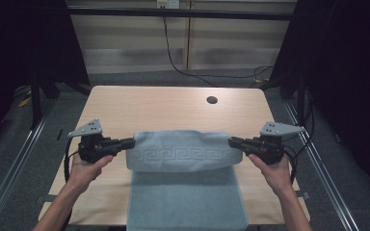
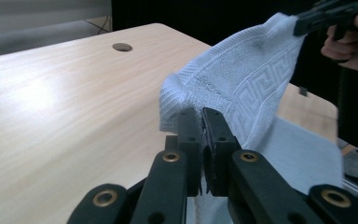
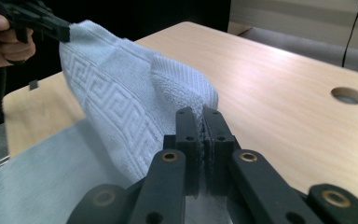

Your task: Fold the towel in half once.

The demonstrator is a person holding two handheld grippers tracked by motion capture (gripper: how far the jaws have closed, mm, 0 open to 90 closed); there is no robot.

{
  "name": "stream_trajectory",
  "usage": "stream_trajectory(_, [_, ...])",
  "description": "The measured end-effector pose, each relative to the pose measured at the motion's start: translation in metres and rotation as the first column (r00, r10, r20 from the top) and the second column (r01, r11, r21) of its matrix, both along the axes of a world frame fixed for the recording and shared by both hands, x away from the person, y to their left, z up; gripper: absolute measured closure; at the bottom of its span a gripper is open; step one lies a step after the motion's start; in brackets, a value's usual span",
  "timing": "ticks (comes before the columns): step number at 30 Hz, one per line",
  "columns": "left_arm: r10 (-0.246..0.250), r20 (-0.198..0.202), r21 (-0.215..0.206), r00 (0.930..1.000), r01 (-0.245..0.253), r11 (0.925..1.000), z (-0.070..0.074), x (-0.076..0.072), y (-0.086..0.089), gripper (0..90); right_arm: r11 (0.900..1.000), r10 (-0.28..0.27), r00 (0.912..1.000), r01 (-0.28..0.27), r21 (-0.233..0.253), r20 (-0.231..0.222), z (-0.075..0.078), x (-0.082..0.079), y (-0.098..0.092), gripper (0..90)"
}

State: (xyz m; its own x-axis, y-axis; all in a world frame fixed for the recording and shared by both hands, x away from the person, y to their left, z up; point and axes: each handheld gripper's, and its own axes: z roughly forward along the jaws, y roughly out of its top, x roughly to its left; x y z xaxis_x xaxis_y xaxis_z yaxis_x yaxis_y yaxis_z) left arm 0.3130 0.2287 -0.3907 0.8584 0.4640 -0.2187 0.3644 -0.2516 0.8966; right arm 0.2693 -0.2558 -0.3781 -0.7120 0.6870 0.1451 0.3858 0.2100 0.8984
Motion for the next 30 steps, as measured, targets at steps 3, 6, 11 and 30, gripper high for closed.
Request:
stream_trajectory(3, [-0.017,-0.007,0.014,0.9998,0.017,0.9997,0.0,-0.017,0.002,87.1,1.0,0.011,0.9999,-0.011,-0.009,-0.008,-0.005,-0.017,-0.001,87.0])
stream_trajectory(6, [-0.033,-0.027,-0.001,0.9991,0.033,0.9995,-0.01,-0.033,0.003,87.1,1.0,0.017,0.9998,-0.017,-0.025,-0.003,-0.004,-0.037,-0.002,87.0])
stream_trajectory(11, [-0.019,-0.082,0.041,0.9965,0.022,0.9989,-0.042,-0.055,-0.004,87.2,0.996,0.026,0.9989,-0.029,-0.088,-0.039,-0.017,-0.065,-0.002,87.0])
stream_trajectory(30, [-0.053,-0.264,0.226,0.963,0.115,0.9674,-0.109,-0.057,-0.011,86.9,0.984,0.02,0.9512,-0.073,-0.16,-0.308,-0.111,-0.068,0.01,87.0])
